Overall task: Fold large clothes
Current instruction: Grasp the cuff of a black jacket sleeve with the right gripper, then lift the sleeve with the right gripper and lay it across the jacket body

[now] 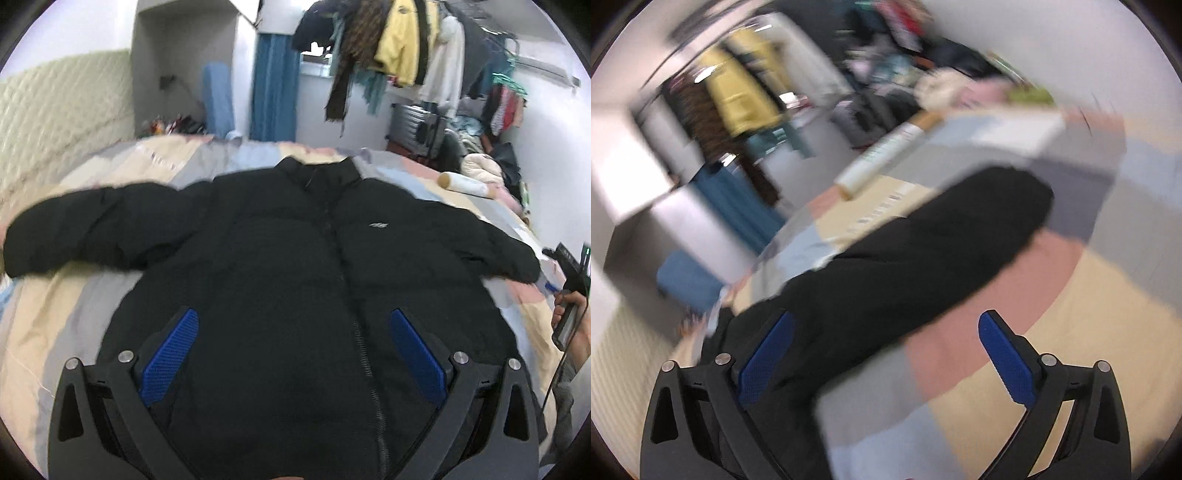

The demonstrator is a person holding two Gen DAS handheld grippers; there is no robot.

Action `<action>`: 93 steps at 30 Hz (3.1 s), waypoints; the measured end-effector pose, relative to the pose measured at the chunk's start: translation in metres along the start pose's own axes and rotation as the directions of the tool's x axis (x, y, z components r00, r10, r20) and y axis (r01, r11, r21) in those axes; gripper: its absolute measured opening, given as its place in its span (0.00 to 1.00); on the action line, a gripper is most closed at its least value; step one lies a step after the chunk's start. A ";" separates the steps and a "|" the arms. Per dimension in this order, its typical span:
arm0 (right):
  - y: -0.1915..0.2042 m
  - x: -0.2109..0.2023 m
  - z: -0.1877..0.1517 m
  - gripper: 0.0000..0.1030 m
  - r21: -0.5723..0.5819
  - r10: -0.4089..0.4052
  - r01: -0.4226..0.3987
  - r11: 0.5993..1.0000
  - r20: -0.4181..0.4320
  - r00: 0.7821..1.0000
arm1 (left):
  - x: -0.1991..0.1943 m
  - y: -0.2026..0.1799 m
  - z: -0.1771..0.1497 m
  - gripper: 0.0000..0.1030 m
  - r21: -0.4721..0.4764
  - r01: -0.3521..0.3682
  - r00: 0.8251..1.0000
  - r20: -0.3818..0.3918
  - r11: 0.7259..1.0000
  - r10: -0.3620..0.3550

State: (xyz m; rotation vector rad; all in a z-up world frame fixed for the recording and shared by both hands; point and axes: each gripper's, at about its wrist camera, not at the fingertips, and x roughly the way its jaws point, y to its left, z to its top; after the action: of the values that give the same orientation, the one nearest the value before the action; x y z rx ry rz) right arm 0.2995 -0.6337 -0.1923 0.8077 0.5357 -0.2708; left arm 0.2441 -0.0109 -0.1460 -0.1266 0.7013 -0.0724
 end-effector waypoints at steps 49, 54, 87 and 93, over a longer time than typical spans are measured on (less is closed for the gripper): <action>0.238 -0.090 0.114 0.08 -0.441 0.052 0.155 0.884 0.424 0.904 | 0.048 0.039 -0.010 1.00 0.062 -0.104 0.986 -0.125 0.993 0.112; 0.330 -0.111 0.064 0.11 -0.576 0.162 0.112 0.810 0.402 0.901 | 0.037 0.052 -0.008 1.00 0.041 -0.057 0.992 -0.111 0.997 0.062; 0.463 0.098 -0.452 0.15 -0.879 0.045 -0.338 0.335 -0.344 0.938 | 0.038 0.142 -0.005 1.00 -0.101 -0.133 0.991 -0.029 0.986 0.131; 0.452 0.114 -0.461 0.18 -0.872 0.012 -0.353 0.338 -0.371 0.928 | 0.051 0.143 -0.010 1.00 -0.109 -0.112 0.993 -0.059 0.988 0.106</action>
State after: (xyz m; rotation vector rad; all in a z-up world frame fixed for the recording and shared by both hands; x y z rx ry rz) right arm 0.4257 0.0077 -0.2410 -0.2779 0.7624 0.4107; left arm 0.2795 0.1246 -0.2061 -0.1939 0.7641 0.0689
